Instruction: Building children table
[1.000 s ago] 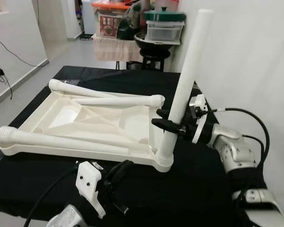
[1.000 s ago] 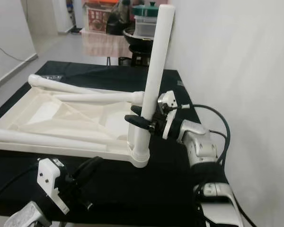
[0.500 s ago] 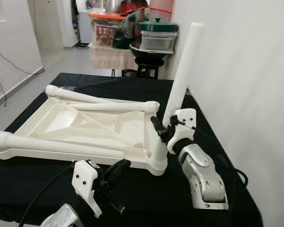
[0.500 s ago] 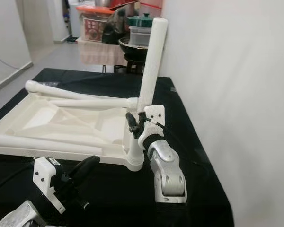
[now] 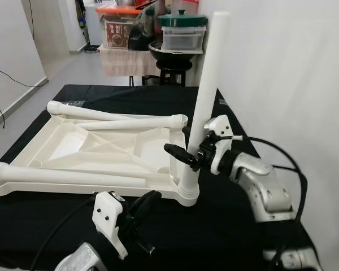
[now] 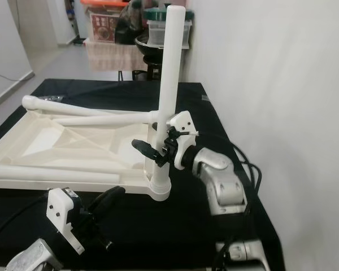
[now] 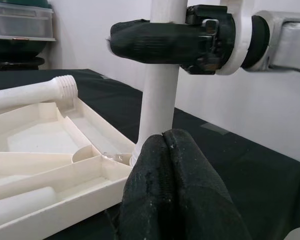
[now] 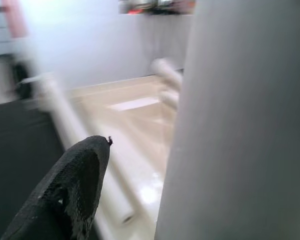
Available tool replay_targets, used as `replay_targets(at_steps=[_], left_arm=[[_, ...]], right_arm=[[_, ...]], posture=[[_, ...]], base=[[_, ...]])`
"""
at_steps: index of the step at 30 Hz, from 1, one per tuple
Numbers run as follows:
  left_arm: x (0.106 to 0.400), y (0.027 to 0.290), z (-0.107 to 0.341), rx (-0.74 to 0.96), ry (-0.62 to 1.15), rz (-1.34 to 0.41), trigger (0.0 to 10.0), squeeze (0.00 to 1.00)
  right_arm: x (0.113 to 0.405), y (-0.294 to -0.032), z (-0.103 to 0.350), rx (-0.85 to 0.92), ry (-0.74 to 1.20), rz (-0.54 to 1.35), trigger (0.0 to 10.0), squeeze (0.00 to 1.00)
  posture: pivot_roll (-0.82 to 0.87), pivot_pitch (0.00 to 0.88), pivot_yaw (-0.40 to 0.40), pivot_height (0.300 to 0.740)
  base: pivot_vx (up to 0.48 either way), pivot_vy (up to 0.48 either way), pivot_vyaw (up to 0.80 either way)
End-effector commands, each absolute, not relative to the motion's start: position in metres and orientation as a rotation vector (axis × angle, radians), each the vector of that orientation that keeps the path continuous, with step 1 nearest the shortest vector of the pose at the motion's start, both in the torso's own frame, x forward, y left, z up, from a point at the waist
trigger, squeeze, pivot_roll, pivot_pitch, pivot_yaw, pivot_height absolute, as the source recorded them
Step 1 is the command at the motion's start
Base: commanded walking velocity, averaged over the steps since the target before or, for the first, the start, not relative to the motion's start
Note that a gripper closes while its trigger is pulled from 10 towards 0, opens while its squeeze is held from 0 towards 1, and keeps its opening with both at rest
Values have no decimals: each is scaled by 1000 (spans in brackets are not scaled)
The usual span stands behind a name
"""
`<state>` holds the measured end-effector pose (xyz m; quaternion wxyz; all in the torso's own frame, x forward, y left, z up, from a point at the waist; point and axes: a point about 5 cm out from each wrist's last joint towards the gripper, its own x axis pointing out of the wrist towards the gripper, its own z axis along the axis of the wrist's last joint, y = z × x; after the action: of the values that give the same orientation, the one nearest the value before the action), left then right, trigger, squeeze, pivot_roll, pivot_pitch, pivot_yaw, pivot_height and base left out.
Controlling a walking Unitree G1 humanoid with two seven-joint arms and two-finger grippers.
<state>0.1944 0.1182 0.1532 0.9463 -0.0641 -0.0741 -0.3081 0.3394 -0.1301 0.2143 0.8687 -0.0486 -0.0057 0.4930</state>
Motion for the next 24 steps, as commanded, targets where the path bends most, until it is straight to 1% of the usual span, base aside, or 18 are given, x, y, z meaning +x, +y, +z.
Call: replay_targets(at_steps=[1, 2, 6, 7, 9, 10, 16, 19, 20, 21, 23, 24], left_arm=[[195, 118, 150, -133, -143, -626, 10000, 0], [195, 118, 149, -132, -142, -626, 10000, 0], [195, 117, 149, -132, -141, -625, 10000, 0], [194, 117, 148, -131, -141, -625, 10000, 0], [194, 117, 148, -131, -141, -625, 10000, 0], [194, 117, 148, -131, -141, -625, 10000, 0], [192, 117, 149, -132, -142, -626, 10000, 0], [189, 117, 149, -134, -144, -628, 10000, 0], [189, 117, 149, -134, -144, -628, 10000, 0], [188, 117, 149, -134, -145, -629, 10000, 0], [188, 117, 149, -134, -145, -629, 10000, 0], [187, 119, 149, -133, -144, -629, 10000, 0]], right_arm=[[344, -131, 217, -85, -8, 1155, 10000, 0], [347, -135, 219, -77, 2, 1187, 10000, 0], [354, -139, 217, -27, 31, 1209, 10000, 0], [356, -141, 213, -3, 53, 1220, 4627, 0], [356, -141, 213, -3, 53, 1220, 4627, 0], [355, -143, 209, 18, 69, 1235, 0, 0], [348, -150, 204, 42, 58, 1251, 0, 0], [333, -158, 196, 35, 43, 1179, 0, 0], [333, -158, 196, 35, 43, 1179, 0, 0], [325, -154, 189, 42, 72, 1117, 0, 0], [325, -154, 189, 42, 72, 1117, 0, 0], [319, -139, 174, 52, 116, 947, 0, 0]], posture=[[13, 0, -86, 740], [21, 0, -91, 740], [22, 0, -98, 740], [27, 0, -99, 740], [27, 0, -99, 740], [29, 0, -100, 740], [14, 0, -95, 740], [-1, 0, -93, 740], [-1, 0, -93, 740], [0, 0, -98, 740], [0, 0, -98, 740], [-2, 0, -100, 740]], base=[[0, 0, 0], [0, 0, 0], [0, 0, 0], [0, 0, 0], [0, 0, 0], [0, 0, 0], [0, 0, 0], [0, 0, 0], [0, 0, 0], [0, 0, 0], [0, 0, 0], [0, 0, 0]])
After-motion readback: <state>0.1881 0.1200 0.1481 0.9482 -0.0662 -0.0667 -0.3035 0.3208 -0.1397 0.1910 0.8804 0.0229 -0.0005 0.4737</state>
